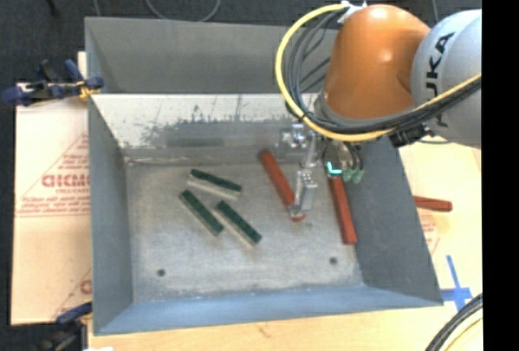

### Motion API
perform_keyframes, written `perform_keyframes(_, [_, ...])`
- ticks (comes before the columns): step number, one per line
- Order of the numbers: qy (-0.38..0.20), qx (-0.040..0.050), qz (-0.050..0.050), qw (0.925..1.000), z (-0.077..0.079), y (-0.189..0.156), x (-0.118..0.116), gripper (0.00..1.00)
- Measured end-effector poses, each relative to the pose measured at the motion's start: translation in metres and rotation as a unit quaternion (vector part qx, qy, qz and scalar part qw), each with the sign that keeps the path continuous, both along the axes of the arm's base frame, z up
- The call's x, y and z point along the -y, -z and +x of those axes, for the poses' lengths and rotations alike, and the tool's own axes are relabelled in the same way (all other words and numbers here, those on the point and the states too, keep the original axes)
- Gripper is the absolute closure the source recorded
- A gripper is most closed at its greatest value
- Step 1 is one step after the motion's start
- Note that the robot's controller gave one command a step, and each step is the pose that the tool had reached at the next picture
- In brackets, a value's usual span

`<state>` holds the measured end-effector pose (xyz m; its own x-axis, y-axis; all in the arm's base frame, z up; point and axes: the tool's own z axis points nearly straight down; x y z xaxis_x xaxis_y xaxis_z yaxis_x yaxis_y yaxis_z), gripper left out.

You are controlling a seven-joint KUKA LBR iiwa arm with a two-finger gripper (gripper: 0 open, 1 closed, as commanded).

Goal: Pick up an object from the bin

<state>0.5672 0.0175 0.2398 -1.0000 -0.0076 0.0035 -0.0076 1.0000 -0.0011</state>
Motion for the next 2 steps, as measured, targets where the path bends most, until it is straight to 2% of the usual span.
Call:
perform_keyframes(1, [0.052,0.0007,0.002,0.9986,0.045,0.15,-0.024,0.0])
perform_keyframes(2, [0.041,0.0029,0.001,0.9991,0.078,0.168,-0.042,0.0])
